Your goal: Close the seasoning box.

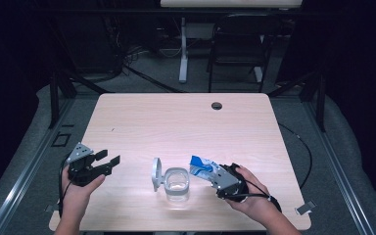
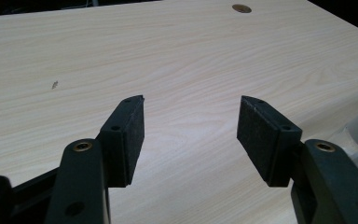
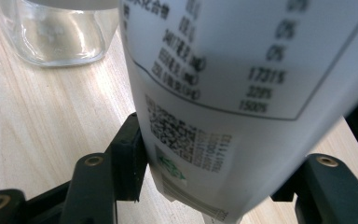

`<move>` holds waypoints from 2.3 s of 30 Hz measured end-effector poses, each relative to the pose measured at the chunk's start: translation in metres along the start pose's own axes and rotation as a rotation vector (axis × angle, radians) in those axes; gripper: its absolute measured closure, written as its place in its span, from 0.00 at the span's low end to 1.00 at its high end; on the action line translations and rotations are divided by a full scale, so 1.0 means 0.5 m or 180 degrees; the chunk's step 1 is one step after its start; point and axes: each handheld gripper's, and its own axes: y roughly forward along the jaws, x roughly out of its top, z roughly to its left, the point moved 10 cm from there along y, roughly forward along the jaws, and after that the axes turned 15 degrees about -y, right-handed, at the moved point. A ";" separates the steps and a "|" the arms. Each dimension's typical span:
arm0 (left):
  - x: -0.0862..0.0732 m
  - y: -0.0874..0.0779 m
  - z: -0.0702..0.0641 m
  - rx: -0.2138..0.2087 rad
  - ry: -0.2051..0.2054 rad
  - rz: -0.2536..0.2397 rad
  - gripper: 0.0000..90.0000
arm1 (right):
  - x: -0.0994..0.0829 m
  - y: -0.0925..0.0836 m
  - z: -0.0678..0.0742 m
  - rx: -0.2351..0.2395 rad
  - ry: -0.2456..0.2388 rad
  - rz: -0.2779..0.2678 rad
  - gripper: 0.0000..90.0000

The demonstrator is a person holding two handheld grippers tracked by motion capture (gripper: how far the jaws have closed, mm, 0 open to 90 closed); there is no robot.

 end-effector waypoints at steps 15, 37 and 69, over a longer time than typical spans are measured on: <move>0.000 -0.001 0.004 0.0021 -0.0006 0.0008 0.47 | 0.005 -0.001 -0.008 -0.0019 -0.0109 0.0071 0.47; 0.003 -0.004 0.004 0.0011 -0.0024 -0.0023 0.47 | 0.010 -0.001 -0.014 -0.0051 -0.0484 0.0261 0.47; 0.003 -0.005 0.005 0.0008 -0.0036 -0.0027 0.47 | 0.008 0.010 -0.026 -0.0273 -0.1043 0.0714 0.48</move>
